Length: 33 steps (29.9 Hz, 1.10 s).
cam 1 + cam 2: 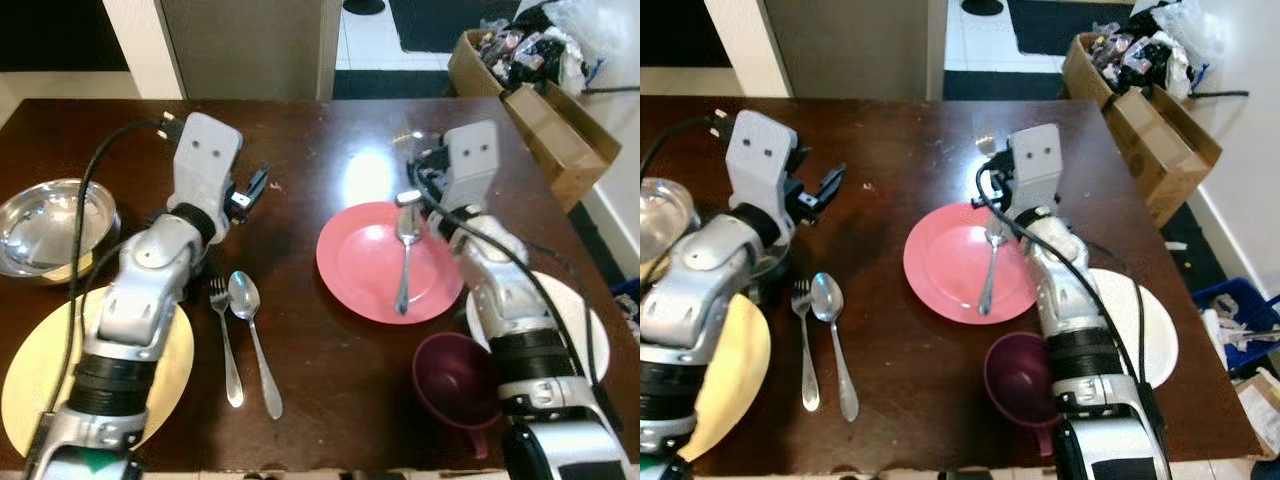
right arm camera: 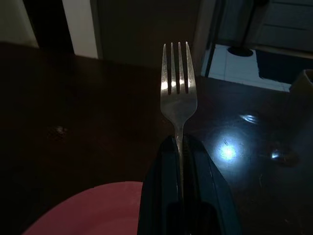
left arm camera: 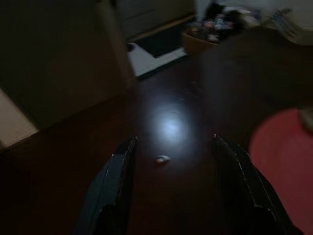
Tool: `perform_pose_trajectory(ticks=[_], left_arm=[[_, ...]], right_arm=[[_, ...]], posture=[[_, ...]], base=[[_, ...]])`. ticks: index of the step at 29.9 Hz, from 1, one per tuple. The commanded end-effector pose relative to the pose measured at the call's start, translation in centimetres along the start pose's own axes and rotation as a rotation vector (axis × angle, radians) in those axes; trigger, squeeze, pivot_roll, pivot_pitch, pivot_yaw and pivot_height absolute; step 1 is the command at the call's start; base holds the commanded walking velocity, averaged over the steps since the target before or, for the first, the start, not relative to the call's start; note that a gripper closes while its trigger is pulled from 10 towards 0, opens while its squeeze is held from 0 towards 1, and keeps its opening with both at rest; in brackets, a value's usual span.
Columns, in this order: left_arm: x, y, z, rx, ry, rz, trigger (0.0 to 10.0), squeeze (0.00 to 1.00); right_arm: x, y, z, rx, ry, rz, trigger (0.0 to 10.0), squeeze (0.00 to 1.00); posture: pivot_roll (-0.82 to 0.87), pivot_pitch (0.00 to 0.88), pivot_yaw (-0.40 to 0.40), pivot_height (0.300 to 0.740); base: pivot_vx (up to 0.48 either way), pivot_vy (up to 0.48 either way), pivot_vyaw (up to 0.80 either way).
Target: Setting the table
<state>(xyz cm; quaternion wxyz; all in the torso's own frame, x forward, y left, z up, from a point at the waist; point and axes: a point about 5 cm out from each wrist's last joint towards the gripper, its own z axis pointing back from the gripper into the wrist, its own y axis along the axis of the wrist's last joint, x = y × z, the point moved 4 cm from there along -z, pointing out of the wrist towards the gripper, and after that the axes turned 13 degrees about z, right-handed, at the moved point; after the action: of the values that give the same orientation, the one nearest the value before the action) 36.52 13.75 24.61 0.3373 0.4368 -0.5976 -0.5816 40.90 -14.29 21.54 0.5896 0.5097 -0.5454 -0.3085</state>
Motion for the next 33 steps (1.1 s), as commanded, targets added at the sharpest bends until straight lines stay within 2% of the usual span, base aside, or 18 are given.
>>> perform_pose_trajectory(ticks=[1, 3, 5, 8, 12, 16, 24, 29, 30, 31, 33], left_arm=[[0.0, 0.0, 0.5, -0.015, -0.034, 0.002, 10.0, 0.00], [-0.2, 0.0, 0.7, -0.022, -0.044, 0.000, 10.0, 0.00], [-0.5, 0.0, 1.0, -0.030, -0.045, -0.010, 10.0, 0.00], [-0.6, 0.0, 1.1, -0.031, -0.044, -0.012, 10.0, 0.00], [-0.5, -0.4, 1.1, -0.040, -0.041, -0.008, 10.0, 0.00], [-0.3, -0.6, 1.1, -0.047, -0.045, -0.006, 10.0, 0.00], [-0.1, -0.8, 1.1, -0.054, -0.037, 0.006, 10.0, 0.00], [0.0, -0.9, 1.1, -0.056, -0.038, 0.009, 10.0, 0.00], [0.1, -0.9, 1.1, -0.056, -0.039, 0.010, 10.0, 0.00], [0.1, -0.9, 1.0, -0.056, -0.039, 0.011, 10.0, 0.00], [0.2, -0.9, 1.0, -0.055, -0.039, 0.011, 10.0, 0.00]], right_arm=[[-0.5, -1.0, 0.2, -0.041, 0.019, -0.034, 10.0, 0.00], [-0.7, -1.3, 0.3, -0.053, 0.028, -0.050, 10.0, 0.00], [-0.9, -2.7, 0.5, -0.133, 0.042, -0.069, 10.0, 0.00], [-1.1, -3.2, 0.6, -0.161, 0.050, -0.080, 10.0, 0.00], [-2.7, -4.5, 1.2, -0.223, 0.154, -0.191, 10.0, 0.00], [-2.8, -5.2, 1.4, -0.237, 0.158, -0.219, 10.0, 0.00], [-3.1, -7.4, 2.0, -0.307, 0.141, -0.156, 10.0, 0.00], [-2.9, -7.6, 2.3, -0.331, 0.122, -0.144, 10.0, 0.00], [-2.8, -7.6, 2.4, -0.329, 0.121, -0.145, 10.0, 0.07], [-2.8, -7.5, 2.4, -0.326, 0.121, -0.144, 10.0, 0.20], [-2.9, -7.5, 2.4, -0.323, 0.122, -0.143, 10.0, 0.20]], posture=[[-0.11, 0.036, 0.061, 0.740], [-0.11, 0.036, 0.061, 0.740], [-0.10, 0.036, 0.062, 0.740], [-0.10, 0.036, 0.062, 0.740], [-0.10, 0.037, 0.060, 0.740], [-0.10, 0.037, 0.061, 0.740], [-0.10, 0.048, 0.065, 0.740], [-0.10, 0.052, 0.067, 0.740], [-0.10, 0.052, 0.067, 0.740], [-0.10, 0.052, 0.067, 0.740], [-0.10, 0.052, 0.067, 0.740]], base=[[0.000, 0.000, 0.00], [0.000, 0.000, 0.00], [0.000, 0.000, 0.00], [0.000, 0.000, 0.00], [0.000, 0.000, 0.00], [0.000, 0.000, 0.00], [0.000, 0.000, 0.00], [0.000, 0.000, 0.00], [0.000, 0.000, 0.00], [0.000, 0.000, 0.00], [0.000, 0.000, 0.00]])
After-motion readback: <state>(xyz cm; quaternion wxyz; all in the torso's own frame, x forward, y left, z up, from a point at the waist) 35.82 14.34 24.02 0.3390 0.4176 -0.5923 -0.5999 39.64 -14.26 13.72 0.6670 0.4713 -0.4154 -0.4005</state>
